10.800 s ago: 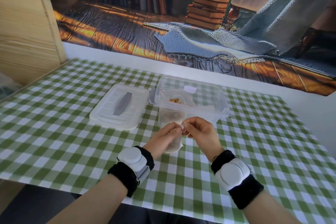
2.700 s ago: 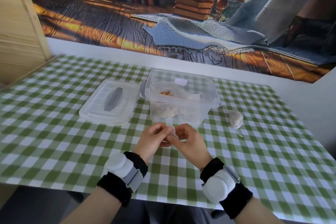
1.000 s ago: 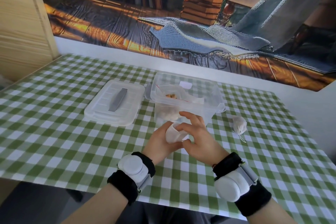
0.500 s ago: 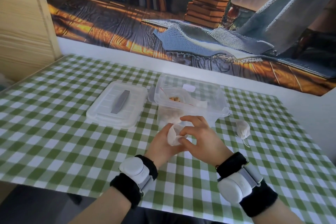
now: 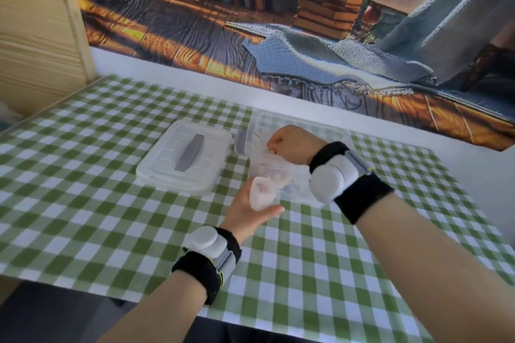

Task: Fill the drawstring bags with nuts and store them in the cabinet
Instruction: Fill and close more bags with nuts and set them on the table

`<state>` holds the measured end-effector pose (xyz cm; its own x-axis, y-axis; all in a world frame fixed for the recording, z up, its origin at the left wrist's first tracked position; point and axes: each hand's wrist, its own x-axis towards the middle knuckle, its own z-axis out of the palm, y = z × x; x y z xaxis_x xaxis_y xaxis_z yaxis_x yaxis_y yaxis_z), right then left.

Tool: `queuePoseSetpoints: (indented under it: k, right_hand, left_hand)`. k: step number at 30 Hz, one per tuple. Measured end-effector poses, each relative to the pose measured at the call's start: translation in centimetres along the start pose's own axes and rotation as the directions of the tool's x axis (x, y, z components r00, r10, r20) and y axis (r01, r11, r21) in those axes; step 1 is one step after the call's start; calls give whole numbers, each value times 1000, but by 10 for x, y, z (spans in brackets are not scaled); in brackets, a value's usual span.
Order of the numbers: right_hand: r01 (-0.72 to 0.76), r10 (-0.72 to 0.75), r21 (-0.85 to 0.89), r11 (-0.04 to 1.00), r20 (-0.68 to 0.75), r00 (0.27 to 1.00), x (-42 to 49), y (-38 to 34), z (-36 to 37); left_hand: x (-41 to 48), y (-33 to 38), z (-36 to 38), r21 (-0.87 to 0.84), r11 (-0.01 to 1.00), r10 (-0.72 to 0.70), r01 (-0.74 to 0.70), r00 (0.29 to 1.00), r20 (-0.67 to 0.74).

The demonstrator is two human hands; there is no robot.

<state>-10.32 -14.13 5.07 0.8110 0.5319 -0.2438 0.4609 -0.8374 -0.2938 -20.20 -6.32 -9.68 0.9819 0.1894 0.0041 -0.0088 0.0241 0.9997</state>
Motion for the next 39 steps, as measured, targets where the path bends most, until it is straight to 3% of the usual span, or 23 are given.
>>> queuePoseSetpoints:
  k: [5, 13, 23, 26, 28, 31, 35, 39]
  right_hand:
    - [-71, 98, -251, 965, 97, 991, 26, -5, 0]
    - [-100, 149, -328, 939, 129, 980, 38, 9, 1]
    - [-101, 116, -59, 993, 395, 911, 34, 14, 0]
    - [-264, 110, 275, 924, 470, 876, 35, 19, 0]
    - [-331, 93, 379, 864, 526, 845, 36, 22, -2]
    - [-303, 123, 335, 892, 467, 876, 41, 25, -1]
    - [-159, 130, 44, 986, 389, 912, 39, 20, -2]
    - [-270, 147, 241, 932, 429, 891, 39, 22, -2]
  left_hand:
    - [-1, 0, 0, 10, 1000, 21, -21, 1000, 12]
    - [2, -4, -2, 7, 998, 70, -70, 998, 11]
    - [0, -3, -3, 48, 994, 99, -100, 995, 16]
    - [1, -3, -3, 47, 994, 98, -99, 995, 22]
    - [2, -4, -3, 39, 995, 91, -92, 996, 22]
    - [2, -6, -2, 26, 996, 79, -80, 997, 23]
    - [2, -5, -2, 9, 997, 71, -71, 997, 26]
    - [2, -5, -1, -1, 997, 75, -75, 997, 28]
